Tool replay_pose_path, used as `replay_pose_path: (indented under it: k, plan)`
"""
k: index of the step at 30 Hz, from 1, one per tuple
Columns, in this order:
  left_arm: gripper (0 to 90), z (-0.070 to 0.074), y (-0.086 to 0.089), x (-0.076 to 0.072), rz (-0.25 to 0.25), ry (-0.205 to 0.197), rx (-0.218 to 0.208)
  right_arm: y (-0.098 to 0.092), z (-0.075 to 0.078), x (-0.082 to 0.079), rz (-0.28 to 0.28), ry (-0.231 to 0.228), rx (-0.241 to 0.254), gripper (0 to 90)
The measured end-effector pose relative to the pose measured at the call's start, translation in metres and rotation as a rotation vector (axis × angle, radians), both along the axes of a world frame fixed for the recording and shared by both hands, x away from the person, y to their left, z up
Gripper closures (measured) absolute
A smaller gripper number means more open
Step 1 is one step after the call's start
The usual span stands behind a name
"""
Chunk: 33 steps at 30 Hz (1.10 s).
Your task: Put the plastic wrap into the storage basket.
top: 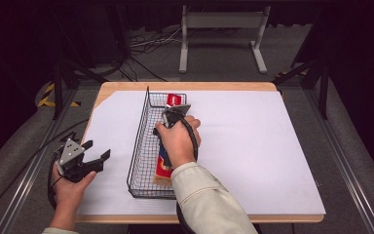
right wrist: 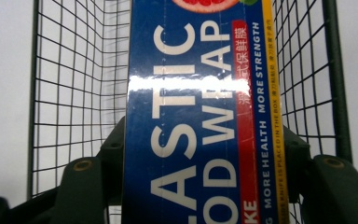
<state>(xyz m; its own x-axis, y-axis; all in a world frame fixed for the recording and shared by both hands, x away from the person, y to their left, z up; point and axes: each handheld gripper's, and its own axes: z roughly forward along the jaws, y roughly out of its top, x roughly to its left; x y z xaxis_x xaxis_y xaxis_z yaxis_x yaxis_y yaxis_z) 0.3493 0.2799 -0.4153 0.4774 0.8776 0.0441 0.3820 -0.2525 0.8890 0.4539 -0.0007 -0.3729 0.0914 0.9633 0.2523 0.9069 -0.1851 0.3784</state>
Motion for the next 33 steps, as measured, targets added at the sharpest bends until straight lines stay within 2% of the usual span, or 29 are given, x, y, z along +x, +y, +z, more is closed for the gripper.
replay_pose_path:
  k: [4,15,21,26,29,33]
  plan:
    - [27.0,0.000,-0.001,0.000,-0.003,0.003,-0.002,0.003,-0.006,-0.002,0.009,0.013,-0.016,40.1]
    - [27.1,0.000,0.001,0.000,-0.005,0.003,-0.007,0.012,-0.011,-0.001,0.028,-0.018,-0.064,40.0]
    - [27.0,0.000,0.001,0.000,-0.004,0.006,-0.012,0.016,-0.014,-0.001,0.030,-0.018,-0.126,39.7]
    - [27.1,0.000,0.000,0.000,-0.004,0.005,-0.014,0.018,-0.015,-0.001,0.027,-0.020,-0.136,39.2]
    - [27.3,0.001,0.001,-0.002,-0.002,-0.010,-0.018,0.019,-0.016,0.000,0.035,-0.018,-0.149,39.1]
    - [27.3,0.001,0.001,-0.001,-0.007,-0.002,-0.022,0.020,-0.016,-0.001,0.040,-0.016,-0.164,39.1]
